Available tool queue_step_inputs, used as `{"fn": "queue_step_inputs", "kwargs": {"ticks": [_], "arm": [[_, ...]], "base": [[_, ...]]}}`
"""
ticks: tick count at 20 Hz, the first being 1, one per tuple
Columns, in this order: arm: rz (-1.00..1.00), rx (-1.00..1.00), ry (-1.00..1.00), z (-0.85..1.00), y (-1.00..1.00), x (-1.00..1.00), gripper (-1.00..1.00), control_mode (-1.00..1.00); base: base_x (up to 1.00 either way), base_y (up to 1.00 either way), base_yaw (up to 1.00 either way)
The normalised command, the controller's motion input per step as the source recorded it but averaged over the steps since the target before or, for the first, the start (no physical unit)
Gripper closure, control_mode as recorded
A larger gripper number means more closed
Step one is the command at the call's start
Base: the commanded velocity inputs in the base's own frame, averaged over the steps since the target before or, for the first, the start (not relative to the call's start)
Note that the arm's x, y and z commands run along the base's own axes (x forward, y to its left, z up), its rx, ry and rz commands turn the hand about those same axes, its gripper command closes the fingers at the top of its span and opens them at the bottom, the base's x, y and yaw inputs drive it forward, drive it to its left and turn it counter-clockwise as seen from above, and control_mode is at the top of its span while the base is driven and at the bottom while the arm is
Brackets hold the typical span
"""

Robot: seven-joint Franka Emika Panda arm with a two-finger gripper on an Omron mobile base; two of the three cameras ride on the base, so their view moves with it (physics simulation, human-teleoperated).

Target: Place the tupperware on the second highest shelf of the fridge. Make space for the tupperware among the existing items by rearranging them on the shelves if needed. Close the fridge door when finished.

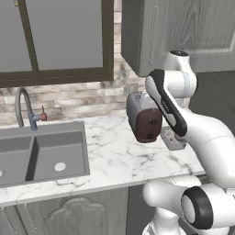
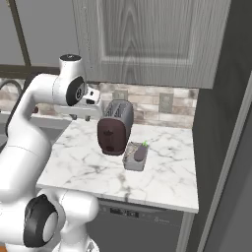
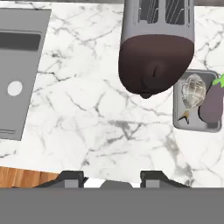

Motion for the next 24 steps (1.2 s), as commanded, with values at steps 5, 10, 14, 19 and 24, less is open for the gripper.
{"fn": "queue_step_inputs", "kwargs": {"ticks": [5, 10, 14, 19, 24], "arm": [[-0.07, 0.00, -0.02, -0.05, -0.38, -0.28, -1.00, -1.00], [-0.39, 0.00, 0.00, -0.45, -0.84, -0.53, -1.00, -1.00], [-0.61, 0.02, -0.01, -0.65, -0.88, -0.16, -1.00, -1.00], [-0.61, 0.07, 0.00, -0.62, -0.69, 0.00, -1.00, -1.00], [-0.47, 0.10, 0.04, -0.34, -0.31, 0.15, -1.00, -1.00]], "base": [[0.00, 0.00, 0.00], [0.00, 0.00, 0.00], [0.00, 0.00, 0.00], [0.00, 0.00, 0.00], [0.00, 0.00, 0.00]]}}
